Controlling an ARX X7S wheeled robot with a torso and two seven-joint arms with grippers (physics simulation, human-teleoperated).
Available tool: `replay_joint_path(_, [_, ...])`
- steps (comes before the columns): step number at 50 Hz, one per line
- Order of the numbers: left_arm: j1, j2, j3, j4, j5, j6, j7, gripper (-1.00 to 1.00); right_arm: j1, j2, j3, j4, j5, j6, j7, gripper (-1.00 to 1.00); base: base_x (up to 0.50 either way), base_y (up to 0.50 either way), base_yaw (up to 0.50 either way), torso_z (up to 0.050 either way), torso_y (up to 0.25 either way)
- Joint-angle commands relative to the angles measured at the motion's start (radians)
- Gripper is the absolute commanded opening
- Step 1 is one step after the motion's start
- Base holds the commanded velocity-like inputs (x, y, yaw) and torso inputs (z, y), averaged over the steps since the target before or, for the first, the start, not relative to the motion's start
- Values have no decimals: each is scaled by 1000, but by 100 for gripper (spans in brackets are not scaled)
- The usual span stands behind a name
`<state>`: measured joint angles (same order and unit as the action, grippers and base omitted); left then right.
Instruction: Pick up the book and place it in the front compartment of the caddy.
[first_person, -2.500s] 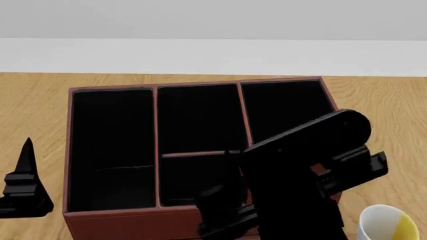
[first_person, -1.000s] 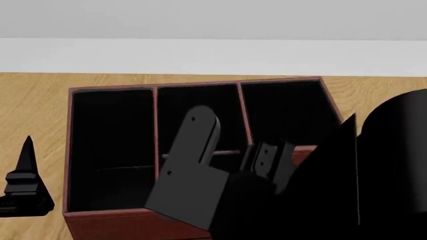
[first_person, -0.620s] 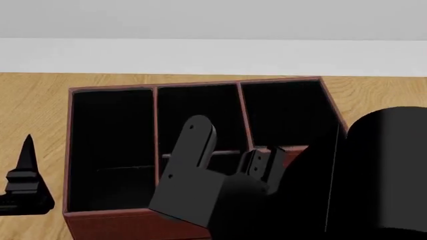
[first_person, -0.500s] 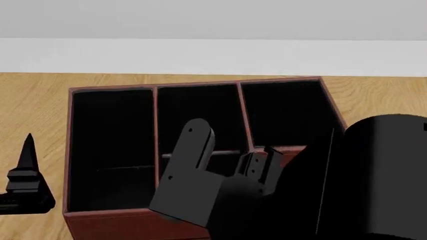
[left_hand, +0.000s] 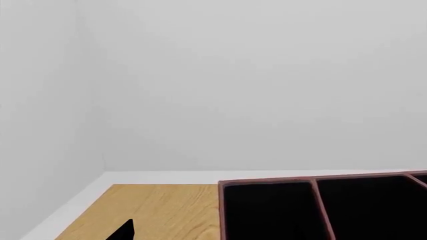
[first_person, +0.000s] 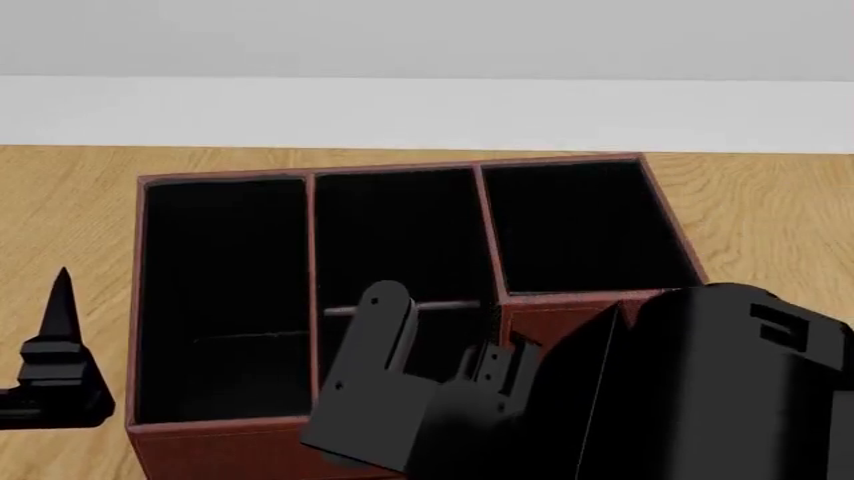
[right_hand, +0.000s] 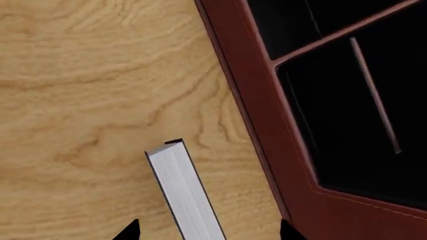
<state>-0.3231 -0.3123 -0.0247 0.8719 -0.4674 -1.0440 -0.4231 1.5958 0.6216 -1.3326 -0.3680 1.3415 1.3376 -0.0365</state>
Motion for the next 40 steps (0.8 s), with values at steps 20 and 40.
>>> replay_joint_path(20, [13, 4, -8, -42, 21, 73, 27, 100, -86, -55, -109, 114, -192, -104, -130, 100, 0, 0, 0, 0, 0])
replay_joint_path(40, [14, -1, -10, -42, 11, 78, 19, 100, -126, -110, -192, 226, -311, -193, -212, 100, 0, 0, 0, 0, 0])
